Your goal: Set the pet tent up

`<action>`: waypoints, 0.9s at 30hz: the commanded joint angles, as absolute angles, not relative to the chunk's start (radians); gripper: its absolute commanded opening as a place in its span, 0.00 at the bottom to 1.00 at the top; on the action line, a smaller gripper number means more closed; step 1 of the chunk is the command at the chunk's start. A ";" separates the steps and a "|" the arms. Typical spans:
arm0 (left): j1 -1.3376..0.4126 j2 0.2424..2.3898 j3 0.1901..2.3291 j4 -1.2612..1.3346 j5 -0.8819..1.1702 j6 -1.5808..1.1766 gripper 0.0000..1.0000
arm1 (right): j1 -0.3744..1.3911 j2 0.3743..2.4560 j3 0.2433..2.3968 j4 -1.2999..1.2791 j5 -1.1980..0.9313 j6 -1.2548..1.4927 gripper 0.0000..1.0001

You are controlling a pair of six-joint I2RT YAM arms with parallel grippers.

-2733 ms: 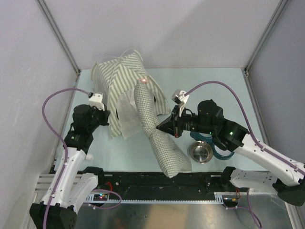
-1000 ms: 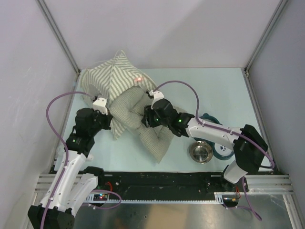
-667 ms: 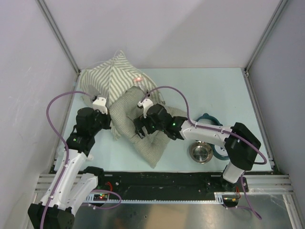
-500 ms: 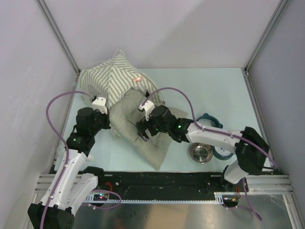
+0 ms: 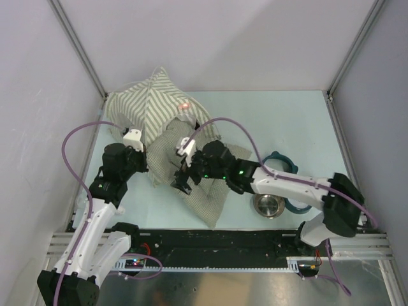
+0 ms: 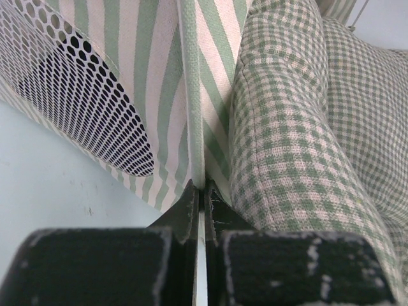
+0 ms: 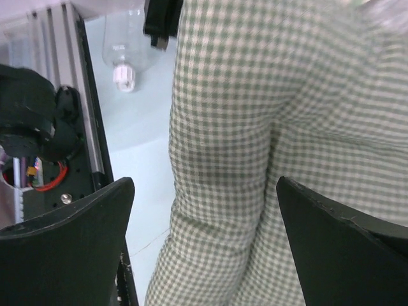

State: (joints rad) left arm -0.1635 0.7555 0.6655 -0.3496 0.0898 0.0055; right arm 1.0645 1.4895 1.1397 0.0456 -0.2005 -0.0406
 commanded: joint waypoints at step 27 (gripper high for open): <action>-0.167 0.749 0.671 -0.334 0.090 0.022 0.00 | 0.923 2.076 1.612 0.070 0.089 0.299 0.00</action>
State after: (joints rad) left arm -0.1642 0.7464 0.6559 -0.3180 0.0853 -0.0002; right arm 0.9218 2.0018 1.5204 0.1452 0.0402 0.2951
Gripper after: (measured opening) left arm 0.017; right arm 0.055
